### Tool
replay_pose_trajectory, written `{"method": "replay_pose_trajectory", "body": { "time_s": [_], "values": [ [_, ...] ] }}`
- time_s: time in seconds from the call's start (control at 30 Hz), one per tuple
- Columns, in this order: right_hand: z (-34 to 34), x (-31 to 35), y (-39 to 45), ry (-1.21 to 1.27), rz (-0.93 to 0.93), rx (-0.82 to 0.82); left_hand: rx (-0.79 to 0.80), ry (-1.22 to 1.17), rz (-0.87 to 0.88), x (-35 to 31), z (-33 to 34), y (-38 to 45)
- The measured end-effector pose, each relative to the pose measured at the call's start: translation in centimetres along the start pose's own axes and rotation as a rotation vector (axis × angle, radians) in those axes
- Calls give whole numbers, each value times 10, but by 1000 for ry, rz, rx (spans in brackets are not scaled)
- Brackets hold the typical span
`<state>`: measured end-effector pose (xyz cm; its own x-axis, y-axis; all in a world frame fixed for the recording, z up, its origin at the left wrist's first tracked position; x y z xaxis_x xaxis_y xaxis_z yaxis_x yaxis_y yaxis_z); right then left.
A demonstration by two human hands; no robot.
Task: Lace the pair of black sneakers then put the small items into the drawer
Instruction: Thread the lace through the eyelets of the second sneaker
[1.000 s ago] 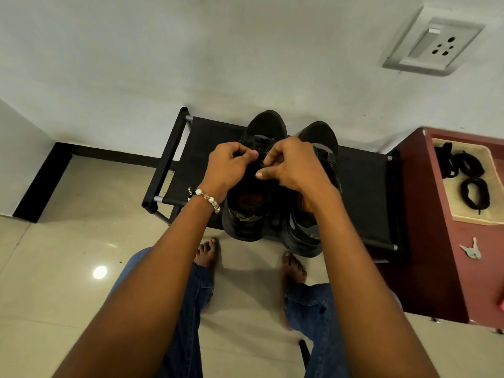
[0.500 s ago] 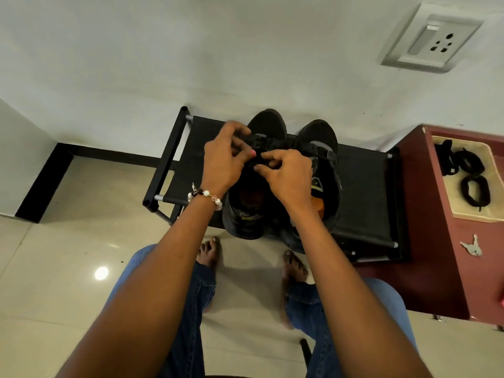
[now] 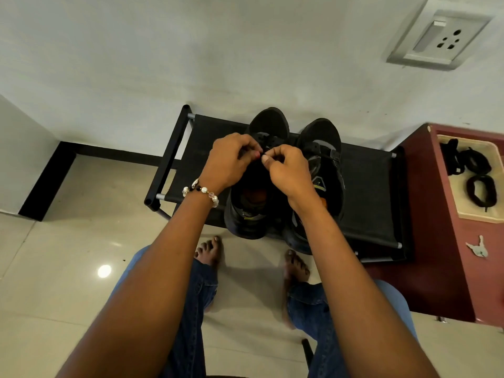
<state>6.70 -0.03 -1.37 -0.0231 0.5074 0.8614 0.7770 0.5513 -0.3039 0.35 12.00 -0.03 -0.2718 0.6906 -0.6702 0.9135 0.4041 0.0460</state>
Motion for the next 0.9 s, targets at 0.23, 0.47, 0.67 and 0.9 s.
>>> {"method": "replay_pose_trajectory", "body": {
  "time_s": [0.23, 0.47, 0.67, 0.9],
  "values": [
    [-14, 9, -4, 487, 80, 71, -19, -167, -128, 8, -1, -1],
    [-53, 23, 0, 817, -157, -105, -38, -522, -275, 15, 4, -4],
    [-42, 33, -3, -611, -256, -281, 8, -1053, -449, 11, 16, -10],
    [-13, 15, 2, -250, -131, -16, -105, -1537, -414, 16, -2, -6]
  ]
}}
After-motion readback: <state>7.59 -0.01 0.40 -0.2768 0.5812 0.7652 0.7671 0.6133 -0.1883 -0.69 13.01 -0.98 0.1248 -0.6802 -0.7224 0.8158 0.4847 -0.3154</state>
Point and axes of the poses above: each hand's wrist, its own y-axis towards the middle knuckle, its own z-axis out of the palm, x = y × z, the point moved 7 cm from there along y, towards the middle knuckle, and after that the axes turned 4 degrees about x, right-handed, at the moved point
